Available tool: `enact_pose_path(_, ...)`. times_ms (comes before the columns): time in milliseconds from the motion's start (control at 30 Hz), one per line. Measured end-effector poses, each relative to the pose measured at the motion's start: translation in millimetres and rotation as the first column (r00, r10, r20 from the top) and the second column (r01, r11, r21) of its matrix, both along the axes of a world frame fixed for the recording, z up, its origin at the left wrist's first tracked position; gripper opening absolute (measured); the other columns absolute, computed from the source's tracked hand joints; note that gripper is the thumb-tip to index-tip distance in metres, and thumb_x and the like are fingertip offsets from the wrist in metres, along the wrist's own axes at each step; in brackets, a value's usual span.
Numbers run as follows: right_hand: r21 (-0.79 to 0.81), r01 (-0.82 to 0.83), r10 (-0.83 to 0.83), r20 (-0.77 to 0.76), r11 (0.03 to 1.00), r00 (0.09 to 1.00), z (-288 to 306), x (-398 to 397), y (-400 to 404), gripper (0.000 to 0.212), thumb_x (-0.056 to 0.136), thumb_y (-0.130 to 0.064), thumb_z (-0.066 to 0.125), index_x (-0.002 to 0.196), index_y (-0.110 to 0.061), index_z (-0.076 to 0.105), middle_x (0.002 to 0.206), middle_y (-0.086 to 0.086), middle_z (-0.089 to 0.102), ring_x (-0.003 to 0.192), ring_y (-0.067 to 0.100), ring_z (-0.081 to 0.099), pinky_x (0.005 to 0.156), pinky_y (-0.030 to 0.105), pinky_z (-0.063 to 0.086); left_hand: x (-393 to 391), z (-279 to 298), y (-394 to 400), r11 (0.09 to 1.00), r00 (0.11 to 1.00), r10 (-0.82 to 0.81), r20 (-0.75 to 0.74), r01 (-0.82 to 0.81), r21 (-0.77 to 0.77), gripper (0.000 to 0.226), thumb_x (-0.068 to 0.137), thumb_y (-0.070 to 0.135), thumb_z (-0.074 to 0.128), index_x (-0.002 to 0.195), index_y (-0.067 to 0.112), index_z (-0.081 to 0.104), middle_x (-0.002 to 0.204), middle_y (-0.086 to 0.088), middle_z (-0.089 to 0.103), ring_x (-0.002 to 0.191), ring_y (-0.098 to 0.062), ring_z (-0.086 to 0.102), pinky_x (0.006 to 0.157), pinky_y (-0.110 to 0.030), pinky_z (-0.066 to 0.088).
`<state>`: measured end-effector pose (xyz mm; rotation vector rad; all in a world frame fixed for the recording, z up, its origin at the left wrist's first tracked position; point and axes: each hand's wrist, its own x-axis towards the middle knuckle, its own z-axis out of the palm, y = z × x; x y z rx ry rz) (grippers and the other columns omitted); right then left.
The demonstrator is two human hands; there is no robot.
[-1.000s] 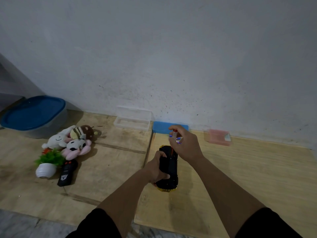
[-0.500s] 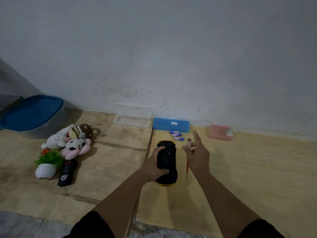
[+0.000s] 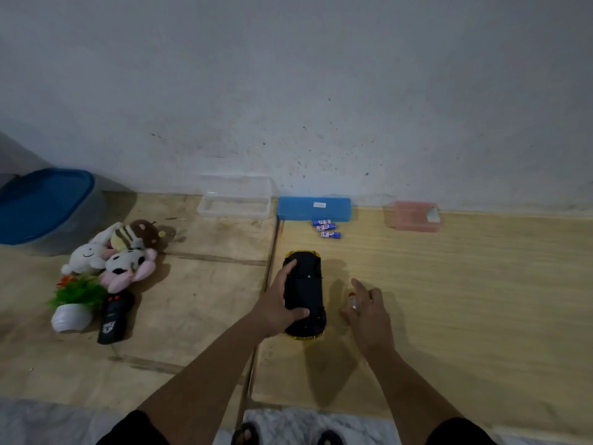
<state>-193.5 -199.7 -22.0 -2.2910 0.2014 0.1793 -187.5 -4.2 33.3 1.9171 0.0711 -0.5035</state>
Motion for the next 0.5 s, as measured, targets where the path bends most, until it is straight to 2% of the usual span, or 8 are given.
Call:
enact_pose_path(167,-0.118,-0.08,0.085,0.038,0.99,0.996,8,-1,1,0.052,0.089,-0.025,0.059,0.137,-0.021,0.04,0.12,0.005,0.044,0.106,0.019,0.05,0.084,0.028,0.046,0,-3,0,1.0,1.0,-0.018,-0.006,0.018,0.018,0.095,0.078,0.008,0.073,0.146,0.036,0.013,0.134,0.009,0.032,0.122,-0.016,0.044,0.095,-0.031,0.047)
enact_pose_path(233,-0.198,-0.113,0.146,0.158,0.974,0.977,21,3,5,0.045,0.091,-0.027,0.056,0.134,-0.017,0.046,0.12,0.008,0.05,0.107,0.023,0.05,0.084,0.036,0.048,-1,-3,0,1.0,1.0,-0.018,-0.008,0.018,0.02,0.096,0.078,0.007,0.073,0.146,0.035,0.012,0.136,0.008,0.032,0.123,-0.017,0.044,0.096,-0.031,0.047)
enact_pose_path(333,-0.317,-0.184,0.302,0.38,0.931,0.874,41,15,14,0.038,0.088,-0.022,0.061,0.125,-0.012,0.057,0.114,0.009,0.062,0.102,0.029,0.055,0.08,0.039,0.047,-2,-3,-2,0.999,1.0,-0.014,0.006,0.014,0.04,0.097,0.077,0.006,0.074,0.148,0.032,0.012,0.142,0.004,0.032,0.124,-0.019,0.044,0.098,-0.034,0.046)
enact_pose_path(433,-0.418,-0.297,0.457,0.364,0.859,0.812,57,22,26,0.04,0.09,-0.026,0.054,0.129,-0.018,0.052,0.118,0.002,0.063,0.115,0.026,0.05,0.086,0.04,0.041,-3,-2,-4,0.998,1.0,-0.006,0.024,0.005,0.055,0.098,0.076,0.008,0.074,0.148,0.03,0.011,0.145,0.002,0.033,0.129,-0.022,0.041,0.103,-0.041,0.043)
enact_pose_path(500,-0.48,-0.341,0.526,0.329,0.808,0.784,60,23,31,0.042,0.091,-0.027,0.052,0.132,-0.02,0.048,0.12,0.002,0.064,0.122,0.026,0.047,0.09,0.041,0.04,-4,1,-4,0.998,0.999,-0.005,0.038,0.003,0.055,0.097,0.076,0.009,0.073,0.148,0.029,0.011,0.145,0.002,0.035,0.13,-0.021,0.04,0.104,-0.04,0.042)
